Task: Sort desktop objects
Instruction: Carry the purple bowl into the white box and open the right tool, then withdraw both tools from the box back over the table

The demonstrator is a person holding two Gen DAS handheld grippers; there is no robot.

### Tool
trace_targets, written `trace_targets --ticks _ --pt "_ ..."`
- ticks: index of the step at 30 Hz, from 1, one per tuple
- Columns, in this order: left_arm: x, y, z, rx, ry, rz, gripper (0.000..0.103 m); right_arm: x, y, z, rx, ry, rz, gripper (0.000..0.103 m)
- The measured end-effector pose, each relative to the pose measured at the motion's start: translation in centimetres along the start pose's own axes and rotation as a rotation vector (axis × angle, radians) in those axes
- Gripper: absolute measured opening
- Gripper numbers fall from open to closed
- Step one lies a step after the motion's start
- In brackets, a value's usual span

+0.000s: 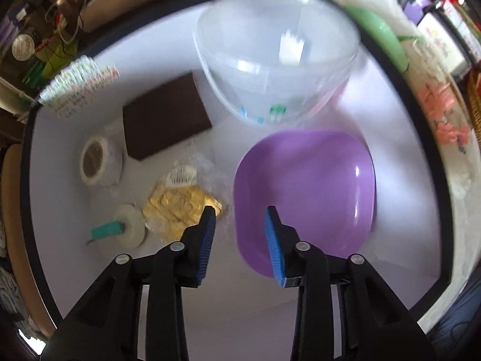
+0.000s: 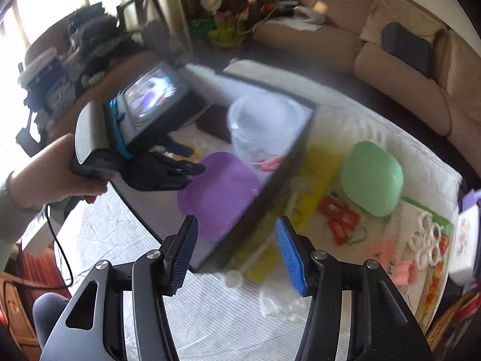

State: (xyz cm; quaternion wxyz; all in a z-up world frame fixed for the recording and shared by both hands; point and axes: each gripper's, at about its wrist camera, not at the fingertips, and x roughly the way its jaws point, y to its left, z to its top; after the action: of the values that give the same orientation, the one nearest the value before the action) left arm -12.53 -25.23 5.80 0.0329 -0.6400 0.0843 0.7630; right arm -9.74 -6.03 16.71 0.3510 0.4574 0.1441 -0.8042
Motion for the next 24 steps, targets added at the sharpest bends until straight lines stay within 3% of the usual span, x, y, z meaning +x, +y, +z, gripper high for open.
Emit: trace_targets --ticks 4,7,8,12,16,20,24 --pt "1.6 -0.8 -0.1 0.033 0.081 0.02 0.032 -1.4 -2.4 -1.5 0.072 -0.031 0.001 0.057" --pt "2.4 -1.6 0.2 0.028 0.148 -0.058 0.034 -2.3 -3.1 -2.6 0.1 -0.039 0.011 0.057" --pt "2.6 -1.9 0.2 0.038 0.166 -0.056 0.039 -2.4 -3.2 -2.9 0.104 -0.037 0.013 0.057" --pt "2.7 -3.6 -0.5 0.135 0.227 0.015 0.045 -2.5 -4.1 -4.2 0.122 -0.027 0.013 0.057" --pt "3.1 -0.5 0.4 0.041 0.217 0.047 0.044 -2.7 -4.7 -5.3 0.138 -0.033 0.021 0.057" --pt "2.4 3.7 1.2 -0.119 0.171 -0.062 0.044 -2.7 -4.9 -6.1 0.142 -0.031 0.023 0.057" --pt "-0.1 3.3 0.9 -0.091 0.111 -0.092 0.046 -2.9 -5.7 -6.7 0.16 -0.038 0.019 0.057"
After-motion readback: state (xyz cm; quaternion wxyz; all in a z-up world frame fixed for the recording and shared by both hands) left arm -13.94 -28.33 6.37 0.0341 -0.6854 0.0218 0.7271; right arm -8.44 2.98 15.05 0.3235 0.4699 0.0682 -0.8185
